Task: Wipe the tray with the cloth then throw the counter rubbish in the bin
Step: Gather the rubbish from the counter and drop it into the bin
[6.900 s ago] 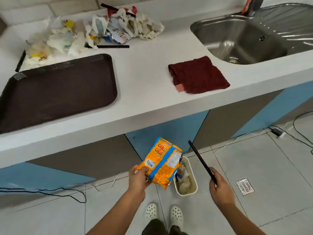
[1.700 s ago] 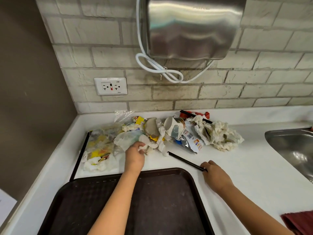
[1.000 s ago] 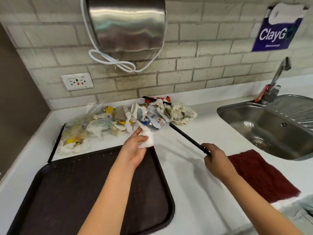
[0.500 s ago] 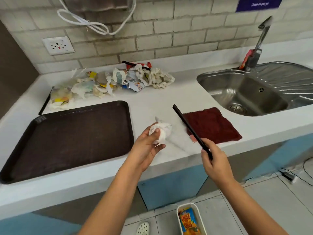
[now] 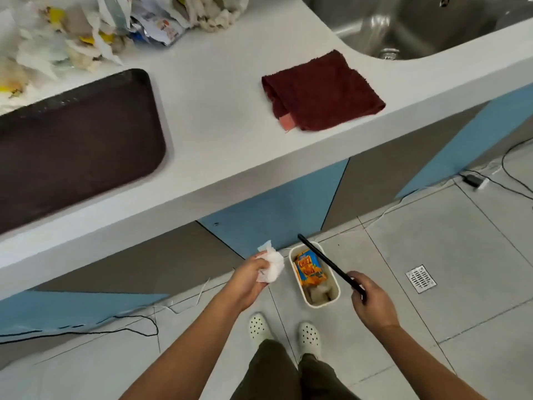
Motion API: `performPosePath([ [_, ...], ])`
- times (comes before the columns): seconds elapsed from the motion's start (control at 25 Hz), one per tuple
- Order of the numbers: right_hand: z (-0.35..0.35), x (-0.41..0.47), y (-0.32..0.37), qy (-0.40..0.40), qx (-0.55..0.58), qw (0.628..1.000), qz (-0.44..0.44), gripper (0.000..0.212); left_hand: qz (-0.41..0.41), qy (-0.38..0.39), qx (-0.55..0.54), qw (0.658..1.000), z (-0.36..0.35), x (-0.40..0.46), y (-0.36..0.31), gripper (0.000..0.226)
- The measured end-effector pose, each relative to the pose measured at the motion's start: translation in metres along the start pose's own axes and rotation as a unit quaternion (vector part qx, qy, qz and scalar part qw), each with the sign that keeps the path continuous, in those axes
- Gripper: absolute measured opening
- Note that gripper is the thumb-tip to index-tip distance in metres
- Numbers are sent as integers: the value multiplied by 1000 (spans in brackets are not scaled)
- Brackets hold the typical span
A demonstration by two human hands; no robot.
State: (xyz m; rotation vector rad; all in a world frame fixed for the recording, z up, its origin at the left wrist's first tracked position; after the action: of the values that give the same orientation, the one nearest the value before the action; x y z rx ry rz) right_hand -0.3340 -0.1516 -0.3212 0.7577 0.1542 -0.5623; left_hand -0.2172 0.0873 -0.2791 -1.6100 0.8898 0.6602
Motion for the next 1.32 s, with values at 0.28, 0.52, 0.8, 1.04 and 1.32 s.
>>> performPosePath([
  [0.28,-108,-63,-137,231,-72,934,-264,55,70,-28,211,975,17,70,81,31],
  [0.52,-160,-39,-156,239,-14,925,-295,61,75,2,266,961,21,136,127,39],
  [0.8,-207,5,-184,211,83,905,-360,49,86,-12,270,959,28,192,156,42],
  [1.04,-224,38,-207,179,97,894,-399,47,91,-17,279,956,20,231,174,41],
  [1.32,-244,68,-218,239,68,881,-403,33,91,6,290,953,-5,264,193,40],
])
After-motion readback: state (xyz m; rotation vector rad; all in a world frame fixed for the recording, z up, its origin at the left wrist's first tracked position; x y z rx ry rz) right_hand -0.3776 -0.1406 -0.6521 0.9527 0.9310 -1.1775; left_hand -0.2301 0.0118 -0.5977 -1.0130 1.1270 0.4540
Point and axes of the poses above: each hand's wrist, its own x-axis towards the middle knuckle, its own z-axis out of the back of the hand, y = z × x, the point moved 10 cm from there along x, towards the middle knuckle, and after that the axes turned 2 degrees about -x, right-handed, at the moved point
